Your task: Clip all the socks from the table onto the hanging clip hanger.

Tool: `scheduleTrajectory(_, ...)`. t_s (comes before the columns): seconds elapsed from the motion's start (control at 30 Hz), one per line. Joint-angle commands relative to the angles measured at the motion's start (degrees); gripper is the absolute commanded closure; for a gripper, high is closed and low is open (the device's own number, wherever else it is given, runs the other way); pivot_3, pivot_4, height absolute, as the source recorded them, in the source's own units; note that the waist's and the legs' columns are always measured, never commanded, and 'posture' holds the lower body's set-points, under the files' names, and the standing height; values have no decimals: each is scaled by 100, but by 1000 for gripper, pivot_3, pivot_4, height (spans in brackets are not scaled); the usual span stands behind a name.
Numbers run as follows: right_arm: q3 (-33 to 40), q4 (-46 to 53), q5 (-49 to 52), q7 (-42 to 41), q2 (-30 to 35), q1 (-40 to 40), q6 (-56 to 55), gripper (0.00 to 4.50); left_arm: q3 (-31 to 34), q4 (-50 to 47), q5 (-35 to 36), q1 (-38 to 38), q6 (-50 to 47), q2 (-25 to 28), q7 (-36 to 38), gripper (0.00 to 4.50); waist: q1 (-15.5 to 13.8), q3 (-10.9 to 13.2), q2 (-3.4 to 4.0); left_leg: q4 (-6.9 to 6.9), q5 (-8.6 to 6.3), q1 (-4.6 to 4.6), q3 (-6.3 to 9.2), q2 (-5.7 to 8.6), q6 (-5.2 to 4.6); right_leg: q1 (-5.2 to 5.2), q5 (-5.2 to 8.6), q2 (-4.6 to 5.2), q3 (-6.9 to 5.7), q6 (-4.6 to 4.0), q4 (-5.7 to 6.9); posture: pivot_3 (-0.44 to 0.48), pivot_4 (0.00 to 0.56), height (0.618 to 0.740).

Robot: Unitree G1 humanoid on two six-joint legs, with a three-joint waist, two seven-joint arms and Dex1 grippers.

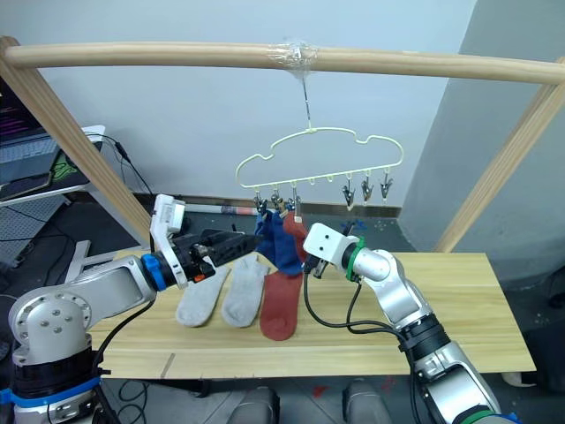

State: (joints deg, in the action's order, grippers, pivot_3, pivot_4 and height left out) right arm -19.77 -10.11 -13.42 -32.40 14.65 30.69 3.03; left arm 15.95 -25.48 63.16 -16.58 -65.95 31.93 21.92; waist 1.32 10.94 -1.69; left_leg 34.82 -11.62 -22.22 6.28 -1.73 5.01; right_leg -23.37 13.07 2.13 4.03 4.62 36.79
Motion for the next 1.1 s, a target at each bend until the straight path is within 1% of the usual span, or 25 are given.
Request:
scheduleTrajectory(0.03,296,172,292,36,-65,-105,272,2775,-250,-303,-674,170,833,242,515,0,8,0,0,-1,0,-3,0,0,0,-5,1,0,0,-2,1,109,157,740)
scheduleTrajectory(0.1,385,123,381,66,-85,-186,415,2126,-390,-280,-1095,229,1273,303,664,0,8,0,0,-3,0,-16,1,-2,0,-21,3,-2,-2,-6,6,109,154,740)
scheduleTrajectory(0.17,549,342,558,78,-113,-442,743,1470,-584,-294,-1548,281,1797,339,862,0,-1,0,0,-7,0,-26,2,-2,0,-30,5,-2,-4,-9,6,109,153,740)
scheduleTrajectory(0.23,689,701,670,160,-143,-736,1062,786,-867,-316,-2055,394,2259,416,1049,0,-5,0,0,-6,0,-46,2,-1,0,-42,4,-1,-4,-9,4,104,153,740)
scheduleTrajectory(0.3,862,1198,727,450,-290,-1046,1442,49,-1096,-309,-2438,534,2637,422,1164,0,-1,0,1,-7,0,-70,-3,-1,0,-70,4,-1,0,-9,5,104,153,740)
scheduleTrajectory(0.33,916,1371,732,574,-359,-1135,1582,17,-1149,-284,-2541,574,2766,402,1202,0,-2,1,2,-9,0,-71,-3,-1,0,-74,5,-1,0,-10,6,101,153,740)
scheduleTrajectory(0.4,1126,1845,919,898,-691,-1300,1982,17,-1226,-233,-2780,594,3061,354,1240,0,17,2,3,-14,0,-74,-3,-2,0,-81,7,-2,-1,-14,8,101,153,740)
scheduleTrajectory(0.47,1340,2305,1166,1191,-1057,-1381,2328,17,-1197,-160,-2873,528,3208,254,1184,0,20,2,3,-14,0,-72,-2,-4,0,-82,7,-3,-1,-13,11,101,153,740)
scheduleTrajectory(0.53,1444,2537,1264,1372,-1256,-1381,2495,17,-1164,-61,-2961,463,3313,196,1157,0,24,2,3,-13,0,-69,-1,-7,0,-82,7,-5,-2,-12,14,95,153,740)
scheduleTrajectory(0.63,1623,2817,1293,1916,-1658,-1216,2700,588,-1169,133,-3190,298,3646,173,1246,0,23,2,4,-8,0,-68,-1,-7,0,-78,6,-5,-3,-11,13,89,153,740)
scheduleTrajectory(0.67,1632,2812,1281,2017,-1716,-1122,2735,960,-1175,151,-3064,266,3517,163,1299,0,22,2,4,-7,0,-69,-1,-7,0,-79,6,-4,-3,-11,13,89,153,740)
scheduleTrajectory(0.7,1644,2749,1308,2062,-1747,-1019,2687,1235,-1192,178,-3039,229,3461,153,1305,0,21,3,4,-7,0,-71,-2,-7,0,-79,6,-4,-3,-11,11,89,153,740)
scheduleTrajectory(0.77,1655,2605,1333,2116,-1742,-872,2602,1235,-1193,236,-2996,165,3386,120,1323,0,22,3,6,-8,0,-72,-2,-7,0,-80,6,-4,-3,-11,10,84,150,740)
scheduleTrajectory(0.93,1795,2185,1371,2327,-1743,-599,2499,1235,-1237,328,-3203,111,3608,125,1425,0,31,3,6,-19,0,-72,-2,-7,-1,-81,8,-5,-4,-14,9,84,150,740)
scheduleTrajectory(0.97,1820,2088,1362,2379,-1738,-514,2494,1621,-1224,342,-3222,96,3614,85,1391,0,31,4,6,-20,0,-72,-2,-7,-1,-81,8,-5,-4,-14,9,92,152,740)
scheduleTrajectory(1.1,1942,1643,1406,2513,-1741,-181,2458,1621,-1181,417,-3305,-18,3650,-145,1137,0,31,4,6,-17,0,-72,-3,-7,-1,-80,7,-4,-4,-14,10,92,152,740)
